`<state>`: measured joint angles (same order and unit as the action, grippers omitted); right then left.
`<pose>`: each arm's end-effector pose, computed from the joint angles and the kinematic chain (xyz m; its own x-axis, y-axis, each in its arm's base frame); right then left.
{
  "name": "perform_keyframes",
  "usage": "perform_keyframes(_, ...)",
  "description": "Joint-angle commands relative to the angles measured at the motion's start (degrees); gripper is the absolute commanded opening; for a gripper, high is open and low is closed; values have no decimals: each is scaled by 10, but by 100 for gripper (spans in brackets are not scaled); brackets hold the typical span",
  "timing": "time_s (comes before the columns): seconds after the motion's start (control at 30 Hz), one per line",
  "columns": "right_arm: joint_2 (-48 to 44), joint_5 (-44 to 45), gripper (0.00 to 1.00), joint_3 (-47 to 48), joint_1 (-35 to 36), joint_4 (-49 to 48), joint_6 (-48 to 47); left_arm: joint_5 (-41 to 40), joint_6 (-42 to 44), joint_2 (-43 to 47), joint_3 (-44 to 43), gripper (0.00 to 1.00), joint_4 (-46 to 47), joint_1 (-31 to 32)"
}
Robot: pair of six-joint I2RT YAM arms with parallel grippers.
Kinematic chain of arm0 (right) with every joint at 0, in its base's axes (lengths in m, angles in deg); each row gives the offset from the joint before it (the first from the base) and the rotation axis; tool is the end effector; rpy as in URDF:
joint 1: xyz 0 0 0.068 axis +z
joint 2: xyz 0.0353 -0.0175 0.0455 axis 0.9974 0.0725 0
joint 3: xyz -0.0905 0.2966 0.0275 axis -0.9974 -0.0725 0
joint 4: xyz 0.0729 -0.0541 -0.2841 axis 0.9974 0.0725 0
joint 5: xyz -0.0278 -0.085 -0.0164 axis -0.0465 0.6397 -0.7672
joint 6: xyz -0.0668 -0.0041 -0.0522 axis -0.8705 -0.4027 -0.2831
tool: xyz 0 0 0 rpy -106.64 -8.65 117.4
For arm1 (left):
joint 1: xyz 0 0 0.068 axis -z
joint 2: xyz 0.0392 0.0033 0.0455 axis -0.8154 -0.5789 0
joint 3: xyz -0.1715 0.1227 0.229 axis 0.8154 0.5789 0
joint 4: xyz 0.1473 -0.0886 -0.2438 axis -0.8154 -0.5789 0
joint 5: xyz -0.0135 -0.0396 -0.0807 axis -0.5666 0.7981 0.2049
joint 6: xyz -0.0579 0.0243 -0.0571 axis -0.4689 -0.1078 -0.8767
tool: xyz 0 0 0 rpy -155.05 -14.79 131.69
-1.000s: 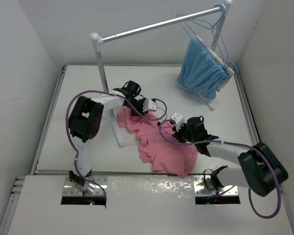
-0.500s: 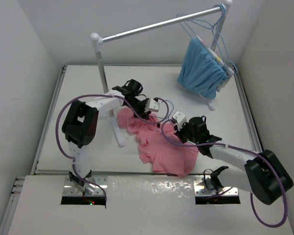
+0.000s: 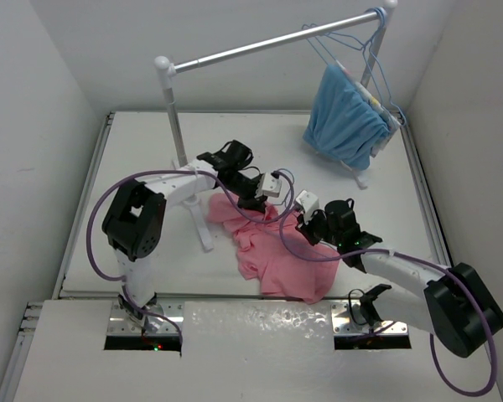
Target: Place the t-shirt on the hanger
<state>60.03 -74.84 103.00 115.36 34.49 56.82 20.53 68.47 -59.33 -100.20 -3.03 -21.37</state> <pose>0.2152 0.1383 0.1449 -0.3936 -0.3275 -0.8589 -0.6650 0.7466 0.0201 0.3453 -0.2917 0.2082 0.2085 0.5820 -0.7860 0.9664 -0.2460 0.0742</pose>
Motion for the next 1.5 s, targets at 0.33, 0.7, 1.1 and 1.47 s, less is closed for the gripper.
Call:
perform_keyframes(0.33,-16,76,11,84,4,5,-18,-112,-202,71,18,0,104,30)
perform_keyframes(0.7,-23,207,80,105,3,27,33,-370,-235,125,65,0,179,37)
perform_keyframes(1.1,-74,220,84,46,5,-64,346,-461,-287,124,62,0,209,40)
perform_keyframes(1.47,155,247,55,77,4,-200,470,-436,-312,131,76,0,206,40)
